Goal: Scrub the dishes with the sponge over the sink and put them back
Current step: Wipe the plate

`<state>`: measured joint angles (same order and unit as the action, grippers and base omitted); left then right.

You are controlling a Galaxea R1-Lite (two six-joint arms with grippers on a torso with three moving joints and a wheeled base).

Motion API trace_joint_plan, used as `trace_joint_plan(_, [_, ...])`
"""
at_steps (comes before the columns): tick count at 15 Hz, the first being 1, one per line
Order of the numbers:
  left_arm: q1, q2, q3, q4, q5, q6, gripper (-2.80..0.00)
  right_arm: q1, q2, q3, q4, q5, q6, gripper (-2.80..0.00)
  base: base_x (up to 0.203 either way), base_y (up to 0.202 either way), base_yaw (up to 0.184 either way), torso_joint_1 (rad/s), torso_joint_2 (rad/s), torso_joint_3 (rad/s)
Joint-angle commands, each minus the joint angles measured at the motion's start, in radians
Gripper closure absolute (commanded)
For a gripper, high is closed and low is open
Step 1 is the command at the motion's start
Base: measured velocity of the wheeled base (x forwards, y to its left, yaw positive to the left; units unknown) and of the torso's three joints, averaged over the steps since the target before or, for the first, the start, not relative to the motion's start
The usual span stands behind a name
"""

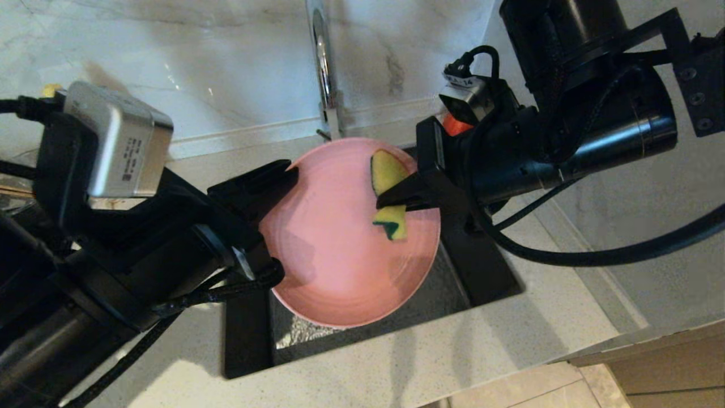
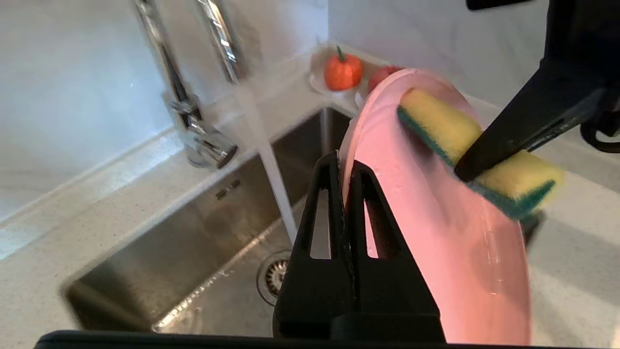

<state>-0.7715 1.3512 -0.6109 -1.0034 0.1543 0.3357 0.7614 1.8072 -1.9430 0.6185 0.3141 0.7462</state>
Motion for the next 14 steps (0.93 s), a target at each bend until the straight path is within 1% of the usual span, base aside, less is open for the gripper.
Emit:
trace_joint_plan(1, [0.0, -0.033, -0.011, -0.003, 0.002, -0.004, 0.0, -0.026, -0.005, 0.002, 0.011, 0.002, 0.004, 0.0, 0.0, 0.0, 0.0, 0.0, 0.0, 0.0])
trace_joint_plan(2, [0.0, -0.04, -0.031, -0.002, 0.005, -0.011, 0.0, -0.04, -0.004, 0.002, 0.035, 0.002, 0.004, 0.0, 0.0, 0.0, 0.0, 0.0, 0.0, 0.0])
trace_joint_plan(5, [0.003, -0.027, -0.074, 0.003, 0.011, -0.032, 0.0, -0.038, -0.009, 0.006, 0.071, 0.004, 0.004, 0.0, 0.0, 0.0, 0.0, 0.0, 0.0, 0.0])
trace_joint_plan(8, [0.012, 0.002, -0.115, 0.011, 0.016, -0.052, 0.0, -0.003, -0.006, 0.012, 0.089, 0.005, 0.004, 0.0, 0.0, 0.0, 0.0, 0.0, 0.0, 0.0])
trace_joint_plan(9, [0.012, 0.008, -0.12, 0.011, 0.016, -0.052, 0.0, 0.006, -0.005, 0.012, 0.089, 0.005, 0.004, 0.0, 0.0, 0.0, 0.0, 0.0, 0.0, 0.0])
trace_joint_plan(12, [0.012, 0.053, -0.121, 0.007, 0.015, -0.052, 0.0, 0.071, 0.007, 0.012, 0.085, 0.004, 0.007, 0.0, 0.0, 0.0, 0.0, 0.0, 0.0, 0.0])
trace_joint_plan(14, [0.011, 0.075, -0.114, -0.001, 0.015, -0.051, 0.0, 0.096, 0.02, 0.006, 0.077, 0.005, 0.006, 0.0, 0.0, 0.0, 0.0, 0.0, 0.0, 0.0])
